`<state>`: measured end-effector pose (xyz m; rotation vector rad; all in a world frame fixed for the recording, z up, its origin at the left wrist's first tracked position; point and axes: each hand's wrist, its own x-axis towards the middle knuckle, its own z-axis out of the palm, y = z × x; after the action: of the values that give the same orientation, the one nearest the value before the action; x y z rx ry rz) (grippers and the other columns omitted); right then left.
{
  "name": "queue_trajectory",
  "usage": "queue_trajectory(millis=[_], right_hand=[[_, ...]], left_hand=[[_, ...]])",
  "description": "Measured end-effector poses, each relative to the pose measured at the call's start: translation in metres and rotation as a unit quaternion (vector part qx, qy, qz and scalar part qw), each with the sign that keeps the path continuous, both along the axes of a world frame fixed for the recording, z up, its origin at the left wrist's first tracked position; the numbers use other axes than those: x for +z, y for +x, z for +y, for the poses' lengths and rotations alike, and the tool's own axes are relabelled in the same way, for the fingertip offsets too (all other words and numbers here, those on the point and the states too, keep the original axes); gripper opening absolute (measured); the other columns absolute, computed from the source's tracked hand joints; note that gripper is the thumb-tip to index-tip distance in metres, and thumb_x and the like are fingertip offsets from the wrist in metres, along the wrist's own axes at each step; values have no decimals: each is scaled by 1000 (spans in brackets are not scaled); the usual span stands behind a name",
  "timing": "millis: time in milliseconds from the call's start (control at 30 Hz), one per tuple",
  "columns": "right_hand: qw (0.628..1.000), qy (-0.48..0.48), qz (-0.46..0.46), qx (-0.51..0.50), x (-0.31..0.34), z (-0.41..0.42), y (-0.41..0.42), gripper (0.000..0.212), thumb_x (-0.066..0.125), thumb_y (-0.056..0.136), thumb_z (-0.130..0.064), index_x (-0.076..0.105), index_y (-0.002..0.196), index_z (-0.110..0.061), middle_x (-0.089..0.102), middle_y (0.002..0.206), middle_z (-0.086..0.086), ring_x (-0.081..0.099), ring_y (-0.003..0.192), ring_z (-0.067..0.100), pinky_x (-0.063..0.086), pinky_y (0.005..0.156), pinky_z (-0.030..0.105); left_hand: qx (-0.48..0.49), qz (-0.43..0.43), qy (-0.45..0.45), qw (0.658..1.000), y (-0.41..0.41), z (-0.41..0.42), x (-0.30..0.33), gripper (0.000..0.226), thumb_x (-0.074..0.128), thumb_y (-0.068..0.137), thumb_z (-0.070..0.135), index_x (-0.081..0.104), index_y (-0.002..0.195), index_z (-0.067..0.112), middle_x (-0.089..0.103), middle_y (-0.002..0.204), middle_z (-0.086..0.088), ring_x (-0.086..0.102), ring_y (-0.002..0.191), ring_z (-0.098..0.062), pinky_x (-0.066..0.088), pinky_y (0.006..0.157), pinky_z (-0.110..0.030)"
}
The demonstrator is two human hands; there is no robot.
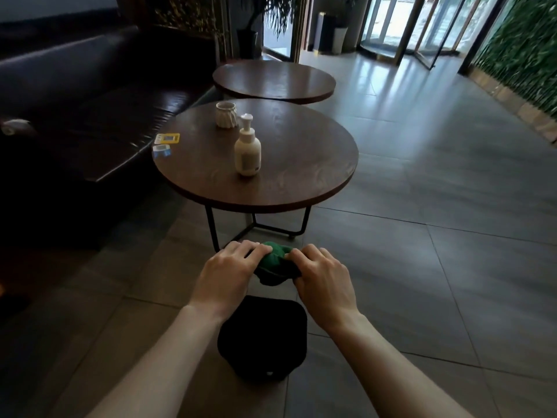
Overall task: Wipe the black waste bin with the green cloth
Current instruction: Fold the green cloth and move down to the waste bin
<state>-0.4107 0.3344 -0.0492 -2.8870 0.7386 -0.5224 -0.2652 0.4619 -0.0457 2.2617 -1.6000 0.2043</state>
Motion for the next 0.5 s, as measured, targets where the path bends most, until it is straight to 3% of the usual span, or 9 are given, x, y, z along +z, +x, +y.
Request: queue_trajectory(millis=[500], right_hand=[[999, 8, -50, -17, -186, -16, 32, 25, 73, 88, -13, 68, 113, -17, 67, 104, 3, 62, 88, 24, 57, 65, 42]], left_hand=[[-1, -4, -31, 1000, 26, -20, -187, 56, 67, 81, -4, 63, 131, 20, 67, 124, 0, 65, 110, -28, 60, 78, -44]])
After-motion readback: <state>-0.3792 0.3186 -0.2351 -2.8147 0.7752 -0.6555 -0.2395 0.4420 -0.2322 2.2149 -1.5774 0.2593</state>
